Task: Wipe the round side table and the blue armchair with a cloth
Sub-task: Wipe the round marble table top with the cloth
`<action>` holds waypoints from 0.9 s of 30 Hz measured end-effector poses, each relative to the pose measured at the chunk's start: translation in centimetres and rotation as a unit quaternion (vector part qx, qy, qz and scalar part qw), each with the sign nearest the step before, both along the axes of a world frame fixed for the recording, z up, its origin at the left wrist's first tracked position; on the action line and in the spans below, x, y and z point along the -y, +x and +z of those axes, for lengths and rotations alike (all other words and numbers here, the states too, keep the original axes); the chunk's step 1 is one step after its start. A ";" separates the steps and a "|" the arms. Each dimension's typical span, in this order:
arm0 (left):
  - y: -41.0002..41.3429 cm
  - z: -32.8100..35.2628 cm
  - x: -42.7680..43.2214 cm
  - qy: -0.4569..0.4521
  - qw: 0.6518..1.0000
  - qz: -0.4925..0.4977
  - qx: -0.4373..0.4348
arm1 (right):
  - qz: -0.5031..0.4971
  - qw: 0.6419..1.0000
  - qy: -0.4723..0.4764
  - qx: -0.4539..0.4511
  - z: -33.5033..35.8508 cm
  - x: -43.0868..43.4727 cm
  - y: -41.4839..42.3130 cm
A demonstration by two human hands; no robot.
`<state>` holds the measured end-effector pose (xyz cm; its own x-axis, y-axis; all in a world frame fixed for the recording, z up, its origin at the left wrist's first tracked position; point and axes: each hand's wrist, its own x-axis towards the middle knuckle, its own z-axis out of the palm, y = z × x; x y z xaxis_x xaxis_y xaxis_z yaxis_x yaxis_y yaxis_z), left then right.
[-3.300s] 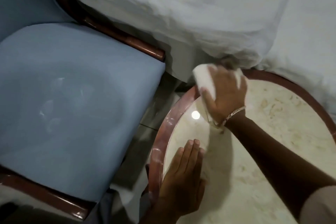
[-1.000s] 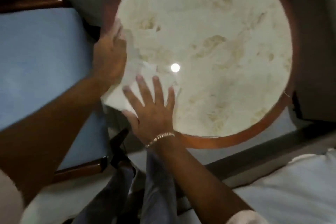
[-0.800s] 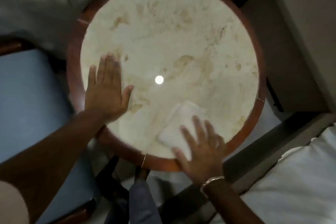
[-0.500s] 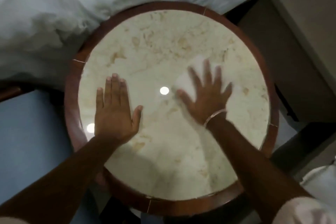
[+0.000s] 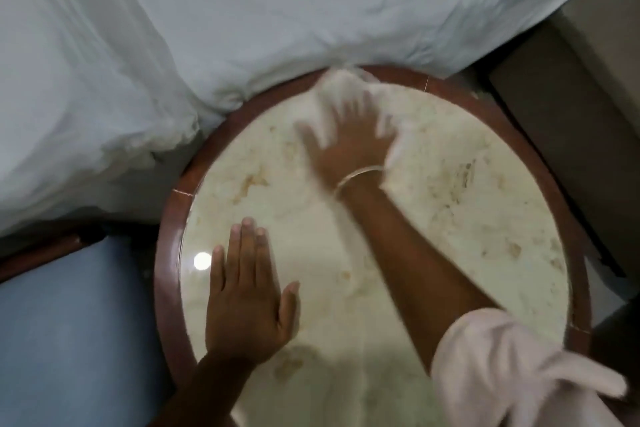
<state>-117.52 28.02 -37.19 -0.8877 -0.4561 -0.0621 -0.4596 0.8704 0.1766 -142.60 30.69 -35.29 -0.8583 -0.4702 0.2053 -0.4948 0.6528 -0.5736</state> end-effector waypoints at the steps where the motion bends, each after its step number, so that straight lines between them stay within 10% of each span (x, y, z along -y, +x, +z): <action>1: 0.0 0.1 -0.1 0.001 1.000 0.001 0.000 | 0.125 0.983 0.108 -0.077 0.1 2.4 3.4; 5: 0.1 0.3 0.0 0.000 1.000 0.004 0.005 | 0.217 0.959 0.164 -0.076 -1.2 3.2 2.2; 8: 0.2 0.0 0.1 0.007 1.000 0.001 0.003 | 0.014 0.985 -0.041 0.164 -0.7 -2.1 -6.6; 11: 0.2 0.0 -0.2 0.018 1.000 -0.001 -0.006 | -0.253 0.949 0.144 0.123 0.2 -5.7 -9.5; 17: 0.5 0.6 0.2 0.041 0.999 -0.007 -0.008 | 0.078 0.965 0.244 -0.051 -0.6 -6.0 6.1; 20: 0.6 1.4 0.2 0.063 0.997 0.003 -0.045 | 0.040 0.966 0.254 0.001 -0.1 -13.9 18.4; 24: 1.0 2.5 0.6 0.120 0.993 0.009 -0.019 | 0.238 0.917 0.321 -0.018 0.7 -23.5 24.9; 27: 3.1 3.7 2.8 0.149 0.986 -0.040 0.057 | -0.002 0.930 0.363 0.061 1.6 -23.6 20.0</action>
